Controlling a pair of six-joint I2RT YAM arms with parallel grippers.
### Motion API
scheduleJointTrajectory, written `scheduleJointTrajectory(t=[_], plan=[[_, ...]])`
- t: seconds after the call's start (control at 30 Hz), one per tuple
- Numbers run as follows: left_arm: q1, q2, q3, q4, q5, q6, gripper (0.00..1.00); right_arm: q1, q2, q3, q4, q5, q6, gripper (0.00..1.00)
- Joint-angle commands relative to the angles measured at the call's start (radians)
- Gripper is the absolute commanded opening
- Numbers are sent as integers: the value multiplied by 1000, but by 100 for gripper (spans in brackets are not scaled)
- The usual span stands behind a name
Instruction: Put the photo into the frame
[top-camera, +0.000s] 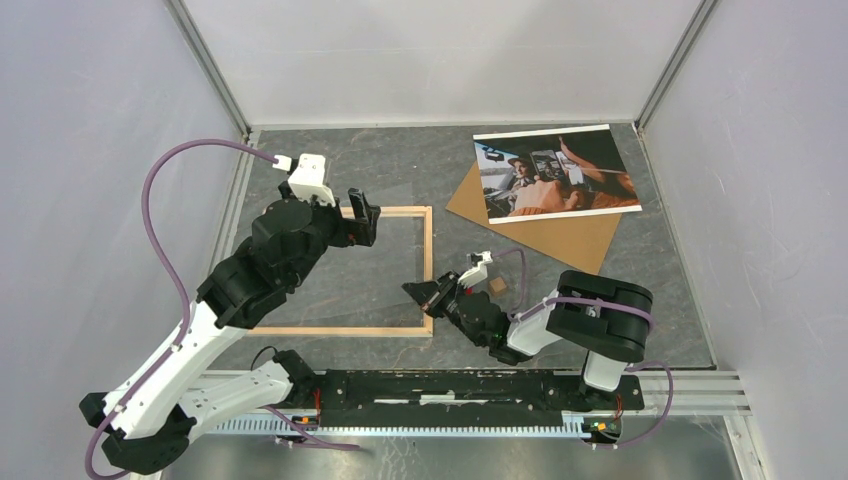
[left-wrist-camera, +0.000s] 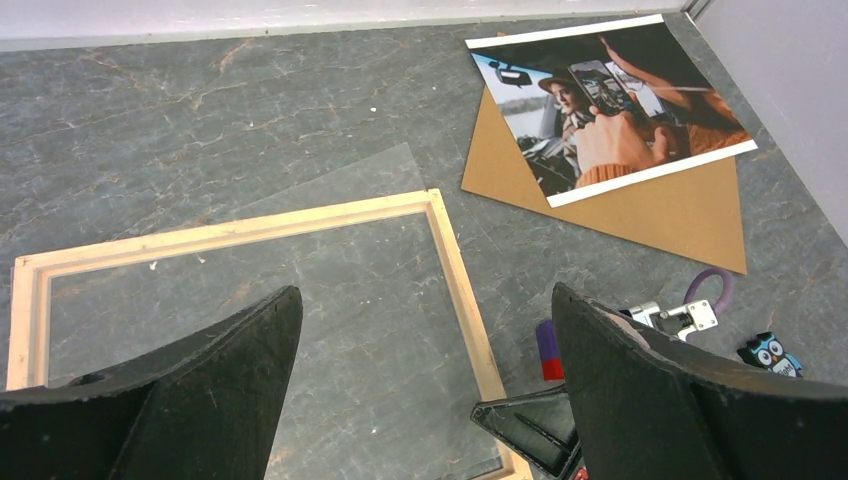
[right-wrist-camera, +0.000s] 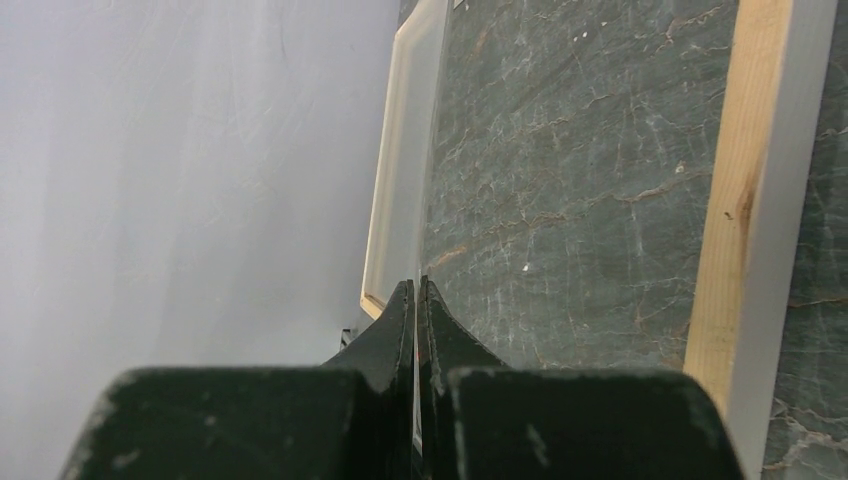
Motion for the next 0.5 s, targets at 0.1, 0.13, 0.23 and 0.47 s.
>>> scheduleJointTrajectory(t=[0.1,0.13,0.23,0.47], plan=[[2,-8,-5,53,-24,43,100,5,-35,-20,35,30,-19,0],[2,-6,-5,52,-23,43,100,4,-31,-20,47,25,-21,0],[2,-6,-5,52,-24,44,100,5,-19,-12,59,5,-23,0],[1,-10,-5,52,-24,44,100,9,-15,-8,59,-7,-9,0]])
